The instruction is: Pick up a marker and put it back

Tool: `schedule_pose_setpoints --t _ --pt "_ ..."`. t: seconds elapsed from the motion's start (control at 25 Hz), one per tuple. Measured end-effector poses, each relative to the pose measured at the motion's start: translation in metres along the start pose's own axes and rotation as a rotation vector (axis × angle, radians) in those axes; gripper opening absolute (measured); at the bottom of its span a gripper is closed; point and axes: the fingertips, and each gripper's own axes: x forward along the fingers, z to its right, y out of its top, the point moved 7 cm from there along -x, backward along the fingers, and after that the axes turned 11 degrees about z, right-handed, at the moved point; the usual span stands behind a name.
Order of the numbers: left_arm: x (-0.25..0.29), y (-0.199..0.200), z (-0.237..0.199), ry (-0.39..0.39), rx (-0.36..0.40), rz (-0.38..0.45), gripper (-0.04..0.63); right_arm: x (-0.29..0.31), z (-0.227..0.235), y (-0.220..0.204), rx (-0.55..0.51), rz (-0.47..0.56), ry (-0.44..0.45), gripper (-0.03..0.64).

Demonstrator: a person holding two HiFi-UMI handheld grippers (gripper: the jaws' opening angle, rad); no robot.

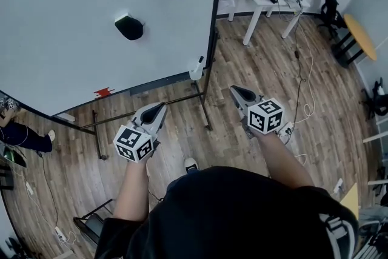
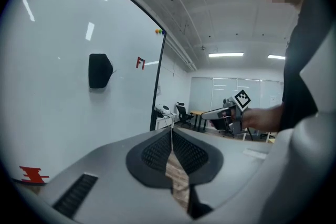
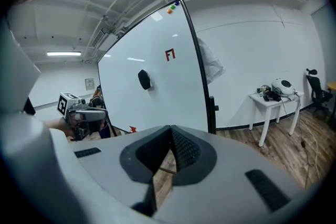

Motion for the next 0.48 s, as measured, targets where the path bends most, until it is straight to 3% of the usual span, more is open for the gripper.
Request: schedule_pose_setpoints --t 0.48 --pt "-0.004 0.014 -0.064 -0.017 -0.002 0.025 0.014 0.060 -0.016 0.015 -0.024 0.005 -0.014 -0.003"
